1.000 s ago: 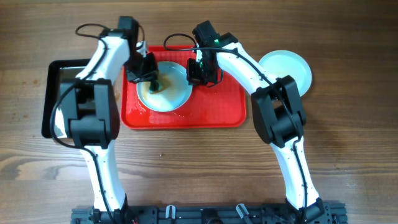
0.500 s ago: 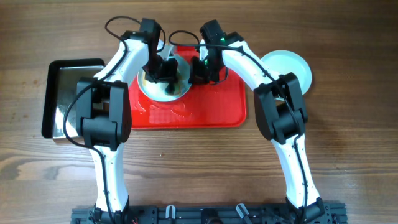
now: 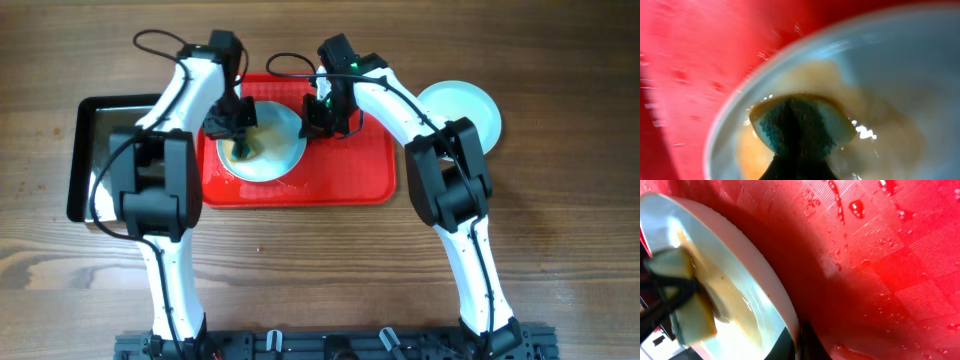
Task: Clean dirty plates on tray and stack at the side
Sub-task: 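Scrub the last plate with the sponge in the left gripper, then carry the last plate right and stack it on the plate pile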
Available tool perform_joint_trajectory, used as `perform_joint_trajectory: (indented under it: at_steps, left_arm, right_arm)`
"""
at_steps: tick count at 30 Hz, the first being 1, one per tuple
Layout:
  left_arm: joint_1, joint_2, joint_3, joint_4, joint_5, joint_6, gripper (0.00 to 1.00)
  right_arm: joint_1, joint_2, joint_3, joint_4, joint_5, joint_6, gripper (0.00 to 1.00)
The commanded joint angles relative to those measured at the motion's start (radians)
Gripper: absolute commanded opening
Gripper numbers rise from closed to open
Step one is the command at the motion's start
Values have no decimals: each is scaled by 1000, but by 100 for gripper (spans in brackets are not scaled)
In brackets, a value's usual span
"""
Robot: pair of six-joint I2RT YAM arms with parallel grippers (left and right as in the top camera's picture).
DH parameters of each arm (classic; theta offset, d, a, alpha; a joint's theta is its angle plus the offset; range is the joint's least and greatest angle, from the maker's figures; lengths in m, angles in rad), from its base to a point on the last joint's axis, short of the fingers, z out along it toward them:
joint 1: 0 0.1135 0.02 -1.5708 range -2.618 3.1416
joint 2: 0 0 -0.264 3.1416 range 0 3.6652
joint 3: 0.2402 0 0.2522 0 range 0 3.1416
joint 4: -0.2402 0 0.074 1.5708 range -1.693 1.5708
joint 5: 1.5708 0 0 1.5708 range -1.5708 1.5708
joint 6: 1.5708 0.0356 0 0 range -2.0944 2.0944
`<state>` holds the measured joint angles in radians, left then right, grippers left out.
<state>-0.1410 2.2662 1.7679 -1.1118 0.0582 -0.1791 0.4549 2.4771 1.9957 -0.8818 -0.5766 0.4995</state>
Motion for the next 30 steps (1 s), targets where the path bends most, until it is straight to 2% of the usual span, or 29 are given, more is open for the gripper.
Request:
perform_joint_trajectory:
  at_steps: [1, 4, 6, 7, 8, 10, 11, 14, 18, 19, 20, 24, 30]
  left_arm:
    - [7, 40, -36, -24, 474, 240, 4]
    - [19, 40, -36, 65, 476, 225, 4]
    - [21, 40, -36, 184, 445, 149, 4]
    - [21, 40, -36, 254, 356, 39, 4]
    - [21, 40, -36, 313, 201, -131, 4]
    - [21, 40, -36, 333, -119, -391, 4]
    - [21, 40, -36, 325, -222, -438, 4]
    - [19, 40, -36, 234, -245, -434, 4]
    - [44, 40, -36, 96, 344, -120, 4]
    - [68, 40, -36, 84, 514, -64, 4]
    - [87, 40, -36, 89, 570, -63, 4]
    - [164, 18, 8, 93, 583, -60, 4]
    - [224, -166, 85, 91, 356, -64, 4]
  right_arm:
    - [-5, 39, -8, 6, 29, 23, 4]
    - [-5, 39, -8, 10, 29, 24, 4]
    - [-5, 39, -8, 10, 29, 24, 4]
    - [-5, 39, -8, 10, 30, 23, 4]
    - [-5, 39, -8, 10, 30, 23, 4]
    - [-5, 39, -8, 9, 31, 23, 4]
    - [-5, 39, -8, 8, 37, 23, 4]
    - [-5, 39, -8, 9, 37, 24, 4]
    - [-5, 39, -8, 8, 37, 24, 4]
    - [-5, 39, -8, 8, 36, 24, 4]
    - [-5, 39, -8, 8, 36, 23, 4]
    - [-5, 39, -8, 8, 36, 24, 4]
    - [-6, 32, -5, 7, 45, 19, 4]
